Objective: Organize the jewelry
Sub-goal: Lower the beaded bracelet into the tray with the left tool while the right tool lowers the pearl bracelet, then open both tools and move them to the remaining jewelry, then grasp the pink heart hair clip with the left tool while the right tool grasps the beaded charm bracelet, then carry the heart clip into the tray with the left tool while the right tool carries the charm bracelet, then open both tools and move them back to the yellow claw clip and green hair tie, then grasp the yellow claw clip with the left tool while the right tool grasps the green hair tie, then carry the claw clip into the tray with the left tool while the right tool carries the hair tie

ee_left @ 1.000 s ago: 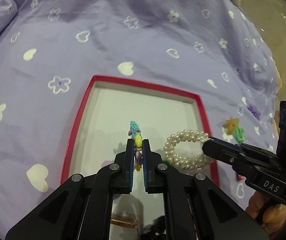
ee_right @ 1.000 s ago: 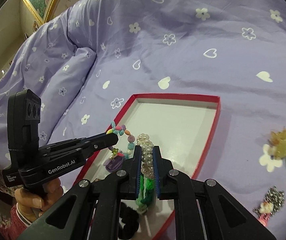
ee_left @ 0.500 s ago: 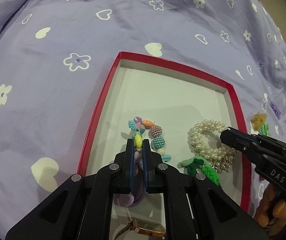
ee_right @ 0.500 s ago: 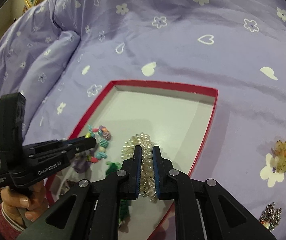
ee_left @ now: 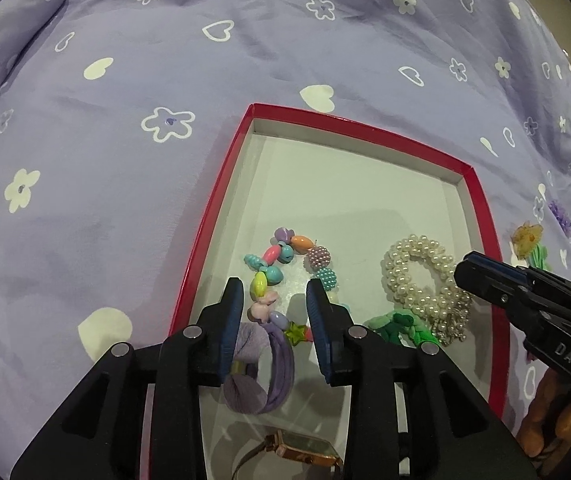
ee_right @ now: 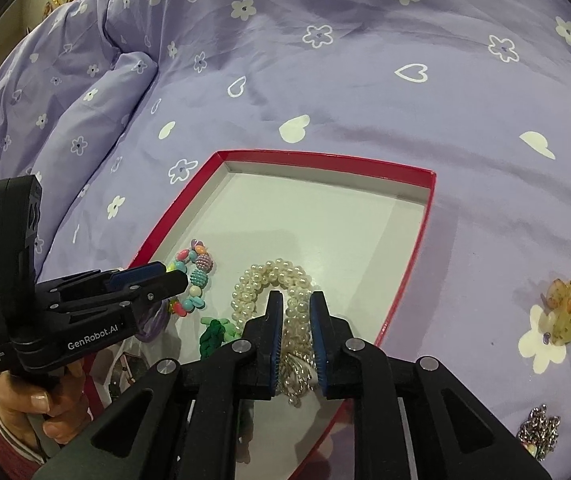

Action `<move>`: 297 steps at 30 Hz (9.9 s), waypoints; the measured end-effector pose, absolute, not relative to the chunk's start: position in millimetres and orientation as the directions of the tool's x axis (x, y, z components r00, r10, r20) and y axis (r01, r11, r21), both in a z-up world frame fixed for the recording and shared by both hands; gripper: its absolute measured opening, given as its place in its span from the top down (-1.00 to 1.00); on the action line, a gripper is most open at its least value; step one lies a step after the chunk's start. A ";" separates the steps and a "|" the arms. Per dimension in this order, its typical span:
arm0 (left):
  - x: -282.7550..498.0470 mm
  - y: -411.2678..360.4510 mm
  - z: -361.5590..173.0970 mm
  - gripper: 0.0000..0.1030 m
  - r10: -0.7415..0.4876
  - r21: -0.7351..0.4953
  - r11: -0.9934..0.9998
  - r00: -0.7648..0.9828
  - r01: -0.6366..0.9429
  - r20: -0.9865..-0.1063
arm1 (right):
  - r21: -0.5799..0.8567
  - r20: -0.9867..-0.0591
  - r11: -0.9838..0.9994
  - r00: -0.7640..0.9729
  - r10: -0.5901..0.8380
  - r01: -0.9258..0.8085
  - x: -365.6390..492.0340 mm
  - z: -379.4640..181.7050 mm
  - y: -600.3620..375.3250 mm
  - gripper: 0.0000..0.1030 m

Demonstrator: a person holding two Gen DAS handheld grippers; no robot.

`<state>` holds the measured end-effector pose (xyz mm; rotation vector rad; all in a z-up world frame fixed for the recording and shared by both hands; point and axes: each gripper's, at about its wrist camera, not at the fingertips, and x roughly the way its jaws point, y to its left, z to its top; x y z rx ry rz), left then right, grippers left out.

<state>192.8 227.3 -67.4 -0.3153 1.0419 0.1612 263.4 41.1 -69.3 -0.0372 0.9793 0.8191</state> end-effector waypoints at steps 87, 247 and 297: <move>192.5 -28.1 -48.8 0.70 -0.263 -0.203 0.964 0.467 0.174 -0.844 | 0.290 -0.719 0.903 0.550 0.424 -0.317 205.9 -79.6 -249.2 0.86; 219.9 48.2 -4.8 -0.25 -0.128 -0.165 0.986 0.549 -0.019 -0.826 | 0.378 -0.686 0.836 0.486 0.541 -0.397 285.4 -67.3 -173.1 0.25; 208.1 55.0 -8.5 0.55 -0.200 -0.270 0.962 0.593 -0.030 -0.780 | 0.476 -0.609 0.770 0.471 0.638 -0.426 244.7 -55.0 -162.5 0.76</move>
